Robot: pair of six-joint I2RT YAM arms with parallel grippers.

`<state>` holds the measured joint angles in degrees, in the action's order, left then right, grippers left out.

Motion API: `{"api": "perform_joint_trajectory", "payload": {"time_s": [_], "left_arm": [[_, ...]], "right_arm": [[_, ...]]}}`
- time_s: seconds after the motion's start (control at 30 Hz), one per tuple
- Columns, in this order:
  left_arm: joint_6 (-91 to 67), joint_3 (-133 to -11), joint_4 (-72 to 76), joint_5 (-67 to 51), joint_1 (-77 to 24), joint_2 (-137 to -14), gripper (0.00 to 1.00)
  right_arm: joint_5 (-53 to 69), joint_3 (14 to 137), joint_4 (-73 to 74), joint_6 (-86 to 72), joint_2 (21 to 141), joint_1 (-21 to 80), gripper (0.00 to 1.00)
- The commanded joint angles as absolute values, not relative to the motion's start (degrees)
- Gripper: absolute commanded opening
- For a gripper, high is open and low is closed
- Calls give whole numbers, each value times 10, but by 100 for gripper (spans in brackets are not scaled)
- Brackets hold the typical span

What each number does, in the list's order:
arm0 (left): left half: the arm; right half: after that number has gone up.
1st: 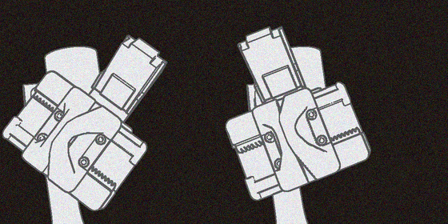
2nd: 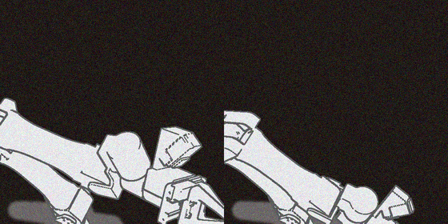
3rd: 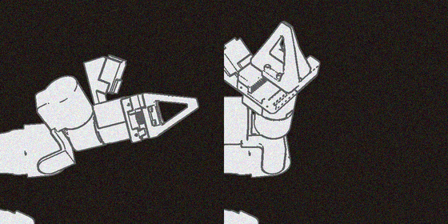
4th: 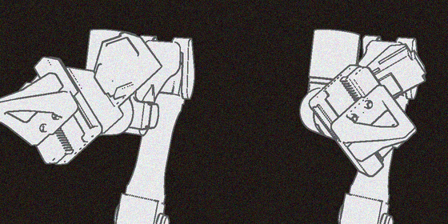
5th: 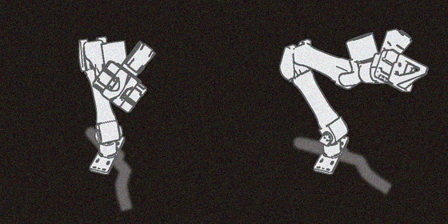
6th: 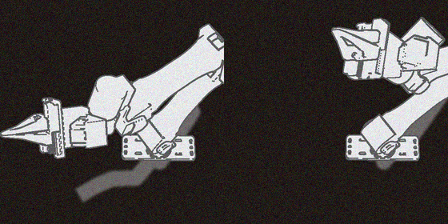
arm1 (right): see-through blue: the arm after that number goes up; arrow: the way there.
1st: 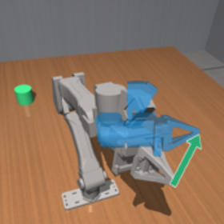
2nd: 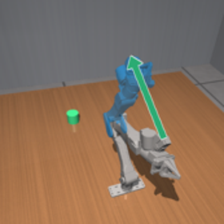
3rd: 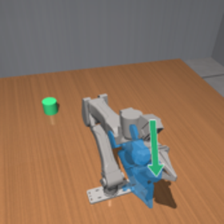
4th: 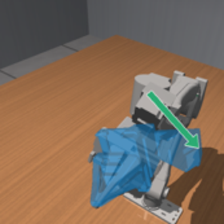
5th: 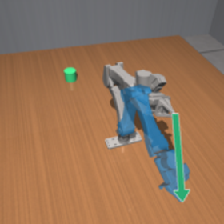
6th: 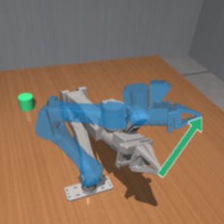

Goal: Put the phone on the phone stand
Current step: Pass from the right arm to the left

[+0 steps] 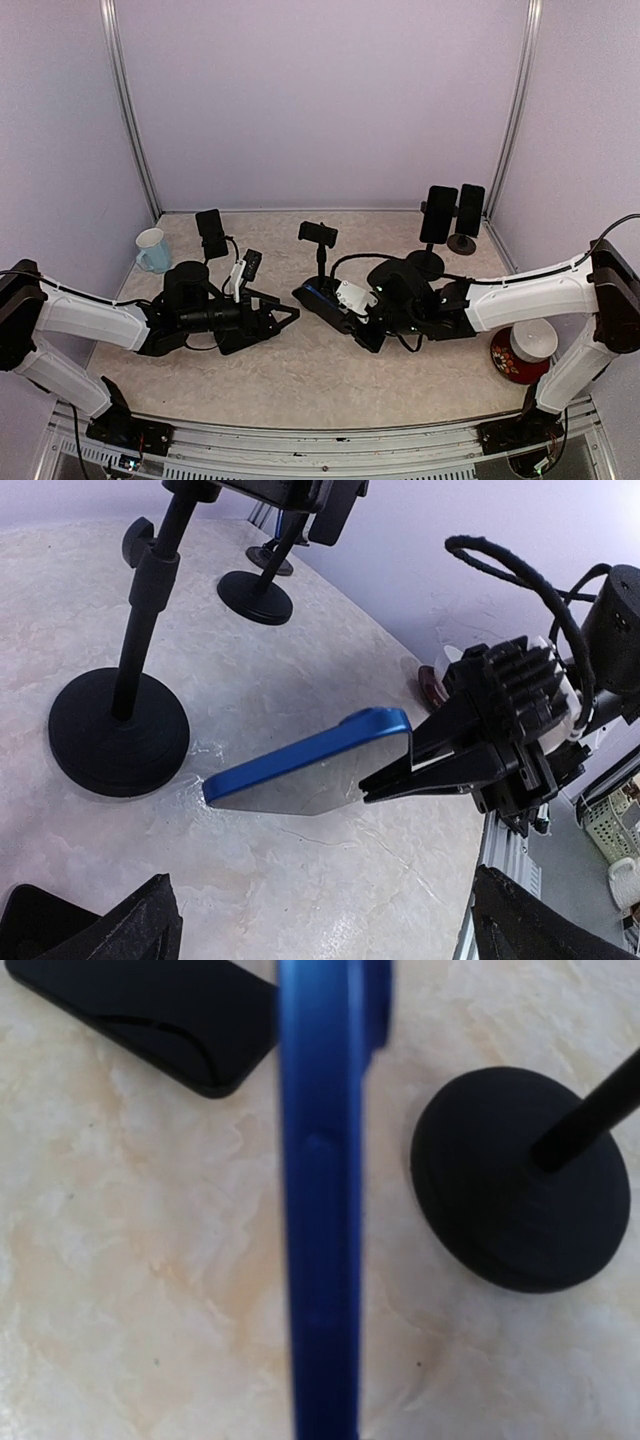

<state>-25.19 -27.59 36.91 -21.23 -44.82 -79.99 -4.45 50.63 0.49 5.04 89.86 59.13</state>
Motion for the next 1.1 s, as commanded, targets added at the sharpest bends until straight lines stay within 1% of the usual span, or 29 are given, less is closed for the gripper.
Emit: {"api": "perform_joint_trajectory", "payload": {"time_s": [0.0,0.2,0.33,0.63,1.07], "left_arm": [[-275,-284,403,-190,-453,-794,99],[-292,-284,418,-166,-455,-796,99],[-302,-282,446,-177,-455,-794,99],[-328,-288,519,-235,-464,-826,99],[-359,-291,565,-235,-469,-844,99]], "right_arm": [[-97,508,-51,59,867,615,0],[-123,491,-92,65,842,645,0],[-145,491,-102,68,842,659,0],[-169,505,-113,72,864,681,0],[-243,527,-101,74,899,697,0]]}}
